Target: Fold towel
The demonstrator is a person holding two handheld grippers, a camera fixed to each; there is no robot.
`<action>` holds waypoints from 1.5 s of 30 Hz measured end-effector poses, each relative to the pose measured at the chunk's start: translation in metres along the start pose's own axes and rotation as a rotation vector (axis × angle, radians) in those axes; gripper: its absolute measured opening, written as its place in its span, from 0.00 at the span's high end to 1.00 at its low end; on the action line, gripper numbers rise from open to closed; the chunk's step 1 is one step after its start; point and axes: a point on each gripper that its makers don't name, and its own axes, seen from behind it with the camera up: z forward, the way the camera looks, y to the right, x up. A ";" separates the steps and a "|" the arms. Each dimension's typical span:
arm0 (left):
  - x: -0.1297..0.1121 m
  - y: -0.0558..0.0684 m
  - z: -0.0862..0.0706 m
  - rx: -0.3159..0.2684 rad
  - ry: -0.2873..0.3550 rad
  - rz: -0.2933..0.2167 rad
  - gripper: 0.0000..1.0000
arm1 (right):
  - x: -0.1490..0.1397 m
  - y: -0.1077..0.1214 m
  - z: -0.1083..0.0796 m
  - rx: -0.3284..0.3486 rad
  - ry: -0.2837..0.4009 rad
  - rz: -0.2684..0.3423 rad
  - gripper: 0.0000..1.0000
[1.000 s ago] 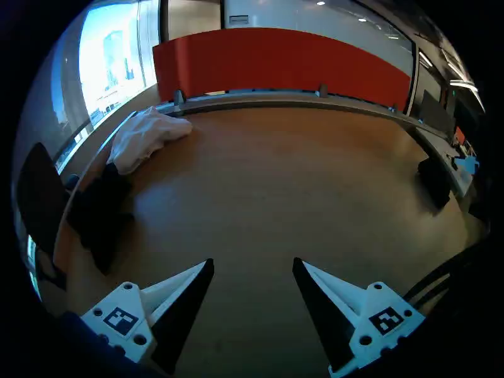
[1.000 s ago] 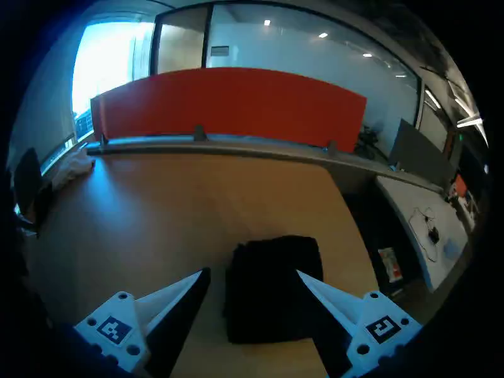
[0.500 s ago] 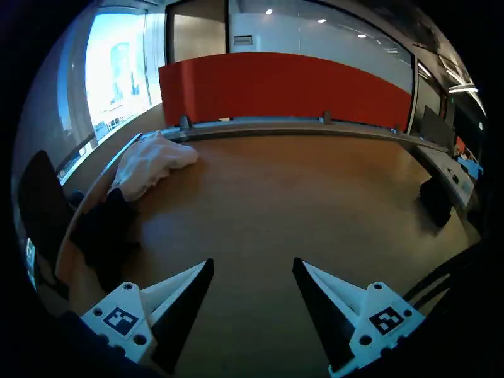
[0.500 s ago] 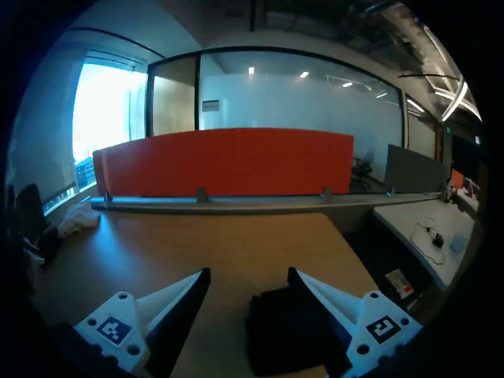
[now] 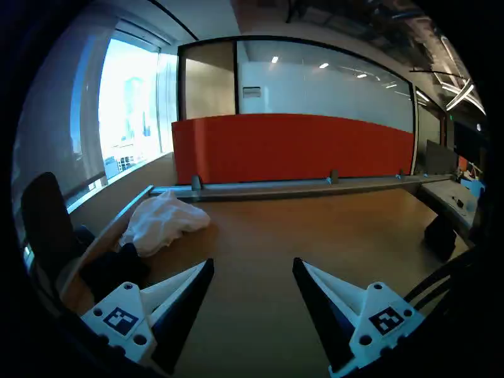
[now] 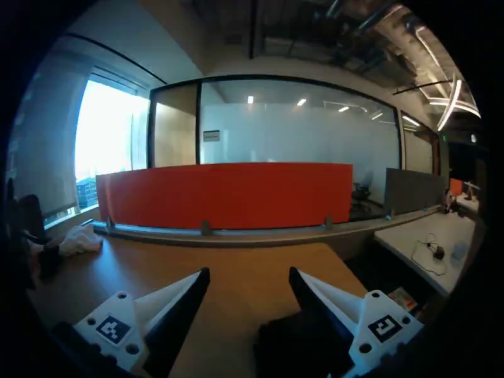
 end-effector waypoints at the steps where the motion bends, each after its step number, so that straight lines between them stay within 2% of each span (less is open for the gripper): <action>1: 0.005 -0.003 0.000 0.012 0.017 -0.002 0.07 | 0.001 -0.001 0.000 -0.001 0.003 0.002 0.03; 5: 0.019 -0.012 0.000 0.041 0.066 -0.006 0.07 | 0.009 -0.004 -0.001 -0.010 0.021 0.009 0.03; 11: 0.027 -0.012 0.002 0.038 0.087 0.008 0.07 | 0.022 -0.019 -0.001 -0.013 0.052 0.011 0.03; 21: 0.043 -0.006 0.004 0.020 0.131 -0.012 0.07 | 0.044 -0.064 0.006 0.015 0.101 0.015 0.03; 36: 0.056 -0.010 0.006 0.015 0.174 -0.059 0.07 | 0.050 -0.130 0.012 0.051 0.106 0.025 0.02; 45: 0.061 -0.013 0.006 0.012 0.189 -0.047 0.07 | 0.049 -0.137 0.016 0.036 0.104 0.036 0.01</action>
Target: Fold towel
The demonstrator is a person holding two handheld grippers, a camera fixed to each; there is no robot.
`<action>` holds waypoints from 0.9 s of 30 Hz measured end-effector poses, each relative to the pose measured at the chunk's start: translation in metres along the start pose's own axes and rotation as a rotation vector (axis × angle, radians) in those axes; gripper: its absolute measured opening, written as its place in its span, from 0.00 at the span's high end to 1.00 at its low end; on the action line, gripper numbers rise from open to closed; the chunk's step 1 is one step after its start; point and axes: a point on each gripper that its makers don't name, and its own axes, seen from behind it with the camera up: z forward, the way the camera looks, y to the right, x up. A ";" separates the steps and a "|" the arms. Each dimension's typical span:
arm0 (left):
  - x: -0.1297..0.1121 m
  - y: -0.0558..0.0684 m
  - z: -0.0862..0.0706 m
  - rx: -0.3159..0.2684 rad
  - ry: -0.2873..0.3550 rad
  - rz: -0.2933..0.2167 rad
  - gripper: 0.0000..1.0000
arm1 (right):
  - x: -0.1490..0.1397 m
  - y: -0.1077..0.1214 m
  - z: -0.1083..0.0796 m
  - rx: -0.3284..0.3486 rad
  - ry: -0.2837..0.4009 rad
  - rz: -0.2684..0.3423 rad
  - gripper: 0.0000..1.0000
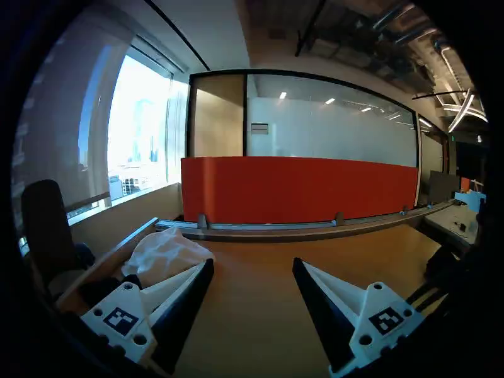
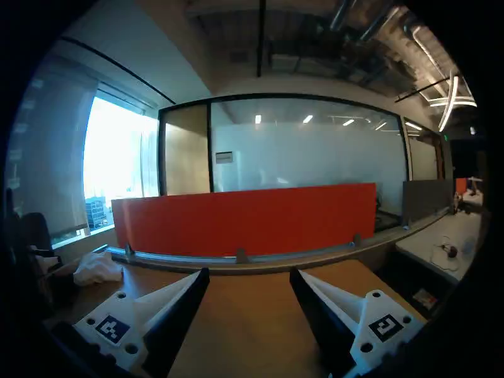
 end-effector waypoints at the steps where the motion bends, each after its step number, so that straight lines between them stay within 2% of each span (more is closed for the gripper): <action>1: 0.000 -0.001 0.000 0.001 0.001 0.001 0.07 | 0.000 0.000 0.000 -0.002 -0.001 -0.001 0.01; 6: -0.004 -0.004 0.001 0.007 0.004 0.012 0.07 | 0.006 0.001 -0.002 -0.014 0.002 -0.006 0.01; 14: -0.016 -0.002 0.002 -0.007 0.014 0.042 0.07 | 0.015 -0.005 -0.006 -0.009 0.009 -0.005 0.01; 27: -0.061 -0.011 0.004 0.007 0.048 0.103 0.07 | -0.001 -0.014 -0.008 0.003 0.001 0.005 0.01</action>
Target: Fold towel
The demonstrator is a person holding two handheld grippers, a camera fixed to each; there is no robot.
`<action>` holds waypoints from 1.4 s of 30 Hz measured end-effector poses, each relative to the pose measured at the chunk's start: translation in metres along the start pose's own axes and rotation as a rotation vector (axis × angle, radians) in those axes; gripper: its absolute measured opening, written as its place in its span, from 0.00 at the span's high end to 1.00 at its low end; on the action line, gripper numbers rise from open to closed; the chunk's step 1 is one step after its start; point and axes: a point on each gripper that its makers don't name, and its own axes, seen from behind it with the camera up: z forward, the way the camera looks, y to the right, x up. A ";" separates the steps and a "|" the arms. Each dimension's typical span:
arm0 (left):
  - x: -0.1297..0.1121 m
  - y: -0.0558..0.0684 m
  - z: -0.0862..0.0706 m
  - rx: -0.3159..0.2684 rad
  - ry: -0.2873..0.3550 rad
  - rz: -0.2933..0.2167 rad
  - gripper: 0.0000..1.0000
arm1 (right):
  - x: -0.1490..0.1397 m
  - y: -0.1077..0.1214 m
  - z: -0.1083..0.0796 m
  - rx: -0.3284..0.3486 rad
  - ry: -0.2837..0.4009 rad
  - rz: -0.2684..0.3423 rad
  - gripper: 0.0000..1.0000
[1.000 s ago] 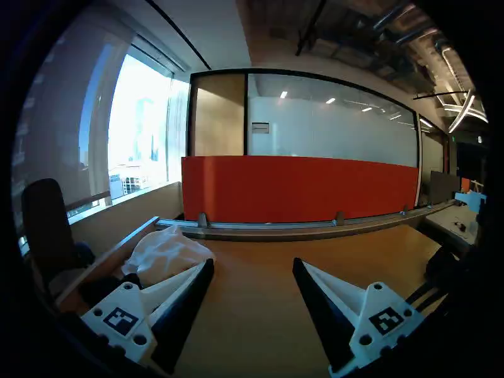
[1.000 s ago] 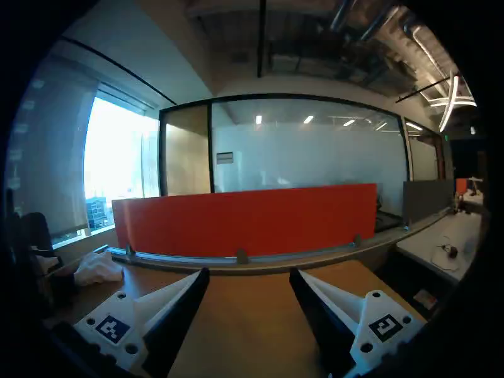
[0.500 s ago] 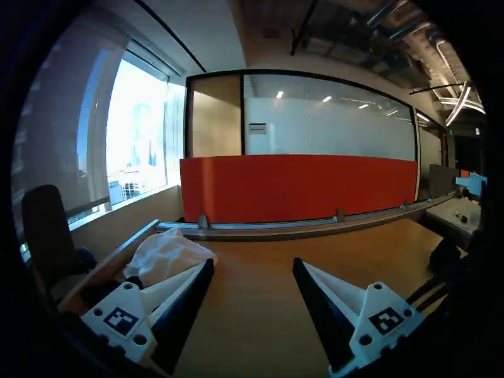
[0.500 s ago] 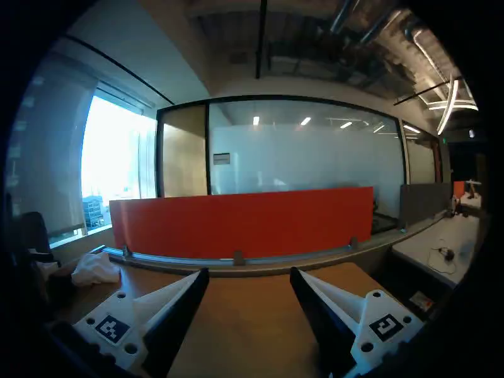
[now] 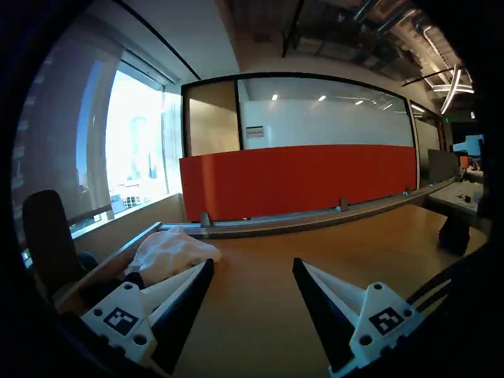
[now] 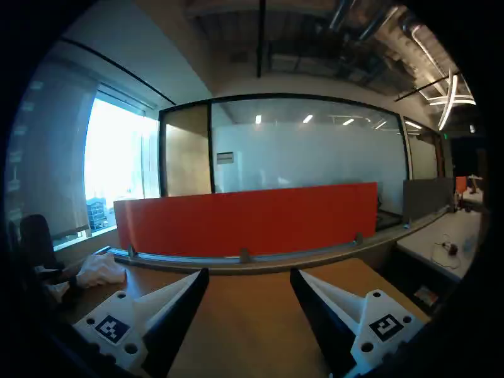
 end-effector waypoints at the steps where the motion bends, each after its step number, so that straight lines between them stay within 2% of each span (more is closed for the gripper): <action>1: -0.003 -0.001 0.000 0.002 0.002 0.003 0.07 | -0.002 -0.001 0.000 0.001 -0.002 -0.004 0.01; 6: -0.022 -0.004 -0.001 0.015 0.010 0.008 0.07 | -0.017 -0.004 0.000 -0.005 -0.020 -0.023 0.01; 18: -0.058 0.004 0.000 0.023 0.033 -0.047 0.07 | -0.037 -0.012 0.001 0.007 -0.023 -0.046 0.01; 27: -0.071 0.009 0.002 0.026 0.061 -0.046 0.07 | -0.052 -0.010 0.001 0.008 -0.022 -0.044 0.01; 33: -0.078 0.009 0.003 0.029 0.075 -0.043 0.07 | -0.051 -0.008 0.001 0.010 -0.003 -0.046 0.01; 42: -0.079 0.010 0.002 0.025 0.107 -0.067 0.07 | -0.056 -0.005 -0.001 0.005 -0.012 -0.052 0.01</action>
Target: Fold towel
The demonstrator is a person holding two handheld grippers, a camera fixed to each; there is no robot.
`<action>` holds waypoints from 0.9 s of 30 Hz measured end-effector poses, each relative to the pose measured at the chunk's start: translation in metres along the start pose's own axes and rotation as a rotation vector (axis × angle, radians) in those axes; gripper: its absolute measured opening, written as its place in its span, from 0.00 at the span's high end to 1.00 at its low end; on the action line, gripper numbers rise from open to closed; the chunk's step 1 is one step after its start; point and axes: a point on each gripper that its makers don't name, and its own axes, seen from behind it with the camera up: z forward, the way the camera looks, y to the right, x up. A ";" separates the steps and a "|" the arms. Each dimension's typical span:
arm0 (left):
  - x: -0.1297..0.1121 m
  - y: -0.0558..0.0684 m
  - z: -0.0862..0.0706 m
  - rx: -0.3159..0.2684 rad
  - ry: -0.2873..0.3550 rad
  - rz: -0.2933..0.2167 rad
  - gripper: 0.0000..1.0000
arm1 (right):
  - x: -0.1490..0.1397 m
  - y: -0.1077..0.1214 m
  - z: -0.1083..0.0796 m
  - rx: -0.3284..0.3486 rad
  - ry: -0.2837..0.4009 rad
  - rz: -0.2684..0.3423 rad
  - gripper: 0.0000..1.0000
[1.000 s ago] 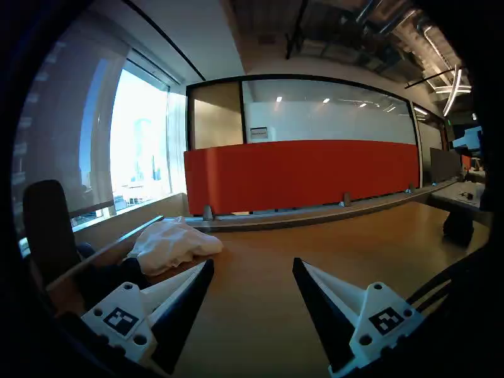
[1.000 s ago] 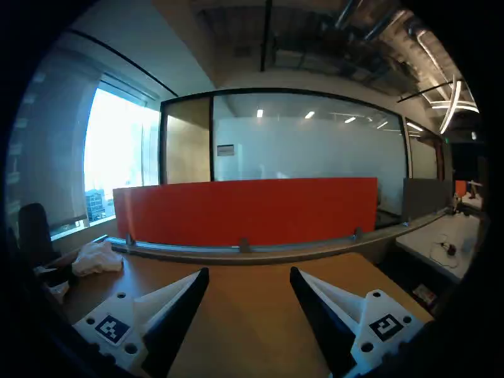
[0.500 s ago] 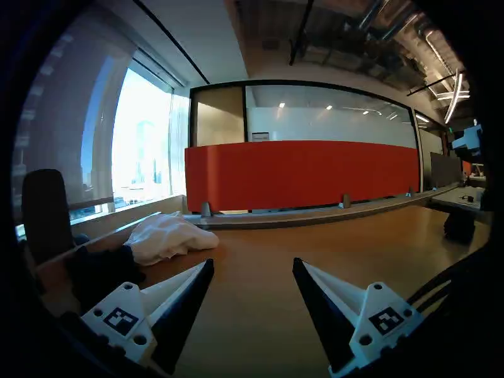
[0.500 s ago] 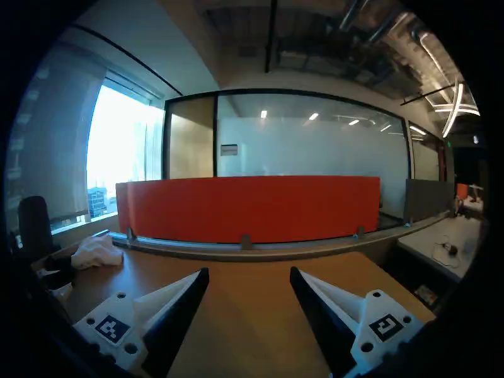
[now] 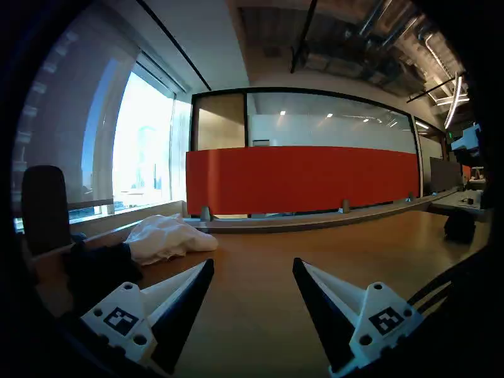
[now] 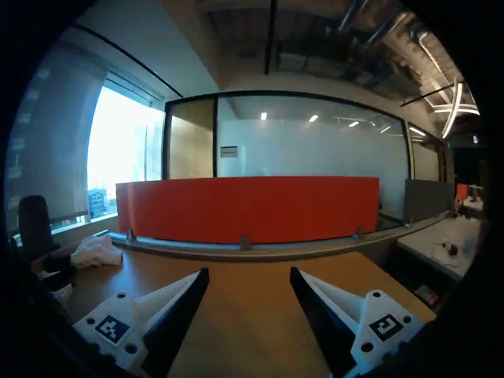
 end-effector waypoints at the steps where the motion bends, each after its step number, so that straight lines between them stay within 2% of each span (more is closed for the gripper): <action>1: 0.000 -0.001 0.000 0.001 0.001 -0.004 0.07 | 0.000 0.000 0.000 -0.002 0.000 -0.001 0.01; 9: -0.002 -0.008 -0.001 0.012 0.001 -0.021 0.07 | 0.001 -0.001 0.004 -0.003 -0.002 -0.006 0.01; 18: -0.003 -0.007 0.000 0.008 -0.001 -0.021 0.07 | -0.001 -0.001 0.007 -0.004 0.002 -0.007 0.01; 27: -0.003 -0.006 0.000 0.008 -0.001 -0.023 0.07 | 0.015 0.013 0.006 -0.022 0.057 -0.005 0.01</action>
